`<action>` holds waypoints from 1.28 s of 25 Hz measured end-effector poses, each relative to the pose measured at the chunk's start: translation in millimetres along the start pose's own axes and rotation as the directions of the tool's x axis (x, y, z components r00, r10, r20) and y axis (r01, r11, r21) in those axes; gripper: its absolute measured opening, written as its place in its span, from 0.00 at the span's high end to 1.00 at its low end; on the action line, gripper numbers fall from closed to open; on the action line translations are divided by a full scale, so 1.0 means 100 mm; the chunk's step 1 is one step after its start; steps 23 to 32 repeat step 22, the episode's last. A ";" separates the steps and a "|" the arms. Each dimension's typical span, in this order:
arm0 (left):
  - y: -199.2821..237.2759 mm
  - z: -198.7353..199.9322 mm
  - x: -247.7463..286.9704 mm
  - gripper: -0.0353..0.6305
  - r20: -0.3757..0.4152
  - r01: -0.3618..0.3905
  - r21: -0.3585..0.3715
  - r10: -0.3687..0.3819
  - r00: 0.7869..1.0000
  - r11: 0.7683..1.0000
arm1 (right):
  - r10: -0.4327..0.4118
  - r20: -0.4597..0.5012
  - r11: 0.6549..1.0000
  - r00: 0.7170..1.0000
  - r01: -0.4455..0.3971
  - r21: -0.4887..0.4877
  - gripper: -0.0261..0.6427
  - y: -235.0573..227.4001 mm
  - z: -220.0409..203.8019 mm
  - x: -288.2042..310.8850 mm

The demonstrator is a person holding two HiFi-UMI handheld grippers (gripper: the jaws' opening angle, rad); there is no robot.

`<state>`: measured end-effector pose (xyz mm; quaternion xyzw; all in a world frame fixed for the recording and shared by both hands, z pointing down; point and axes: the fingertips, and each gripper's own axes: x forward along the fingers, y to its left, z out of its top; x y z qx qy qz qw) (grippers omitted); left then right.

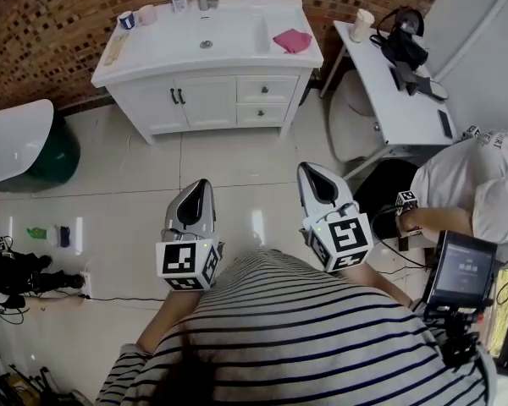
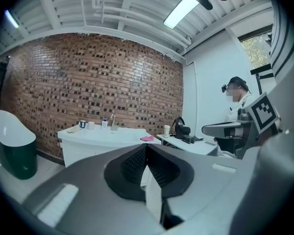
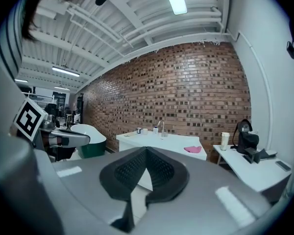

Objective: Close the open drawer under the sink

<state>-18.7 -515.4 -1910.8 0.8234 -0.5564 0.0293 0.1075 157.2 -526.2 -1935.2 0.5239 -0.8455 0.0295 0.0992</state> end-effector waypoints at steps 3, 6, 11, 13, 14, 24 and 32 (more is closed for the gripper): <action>-0.10 0.03 0.04 0.92 0.007 -0.003 0.020 0.002 1.000 1.000 | 0.026 0.008 1.000 1.000 -0.026 -0.008 0.96 -0.01 -0.01 0.02; -0.16 0.07 0.06 0.92 0.007 0.006 0.033 -0.006 1.000 0.999 | 0.034 0.016 0.999 0.999 -0.034 -0.010 0.96 -0.01 0.03 0.04; -0.21 0.06 0.08 0.92 -0.001 0.003 0.045 -0.003 1.000 0.999 | 0.041 0.024 0.999 0.999 -0.041 -0.021 0.96 -0.04 0.04 0.04; -0.22 0.03 0.07 0.92 -0.008 0.003 0.042 -0.002 1.000 0.999 | 0.044 0.025 0.999 0.999 -0.044 -0.028 0.96 -0.03 0.04 0.03; -0.23 0.02 0.07 0.92 -0.011 0.003 0.043 -0.003 1.000 0.999 | 0.046 0.025 0.999 0.999 -0.045 -0.031 0.96 -0.03 0.04 0.02; -0.29 -0.05 0.09 0.92 -0.021 -0.002 0.055 0.003 1.000 0.998 | 0.049 0.022 0.999 0.999 -0.049 -0.014 0.96 -0.10 -0.06 -0.02; -0.29 -0.05 0.09 0.92 -0.021 -0.002 0.055 0.003 1.000 0.998 | 0.049 0.022 0.999 0.999 -0.049 -0.014 0.96 -0.10 -0.06 -0.02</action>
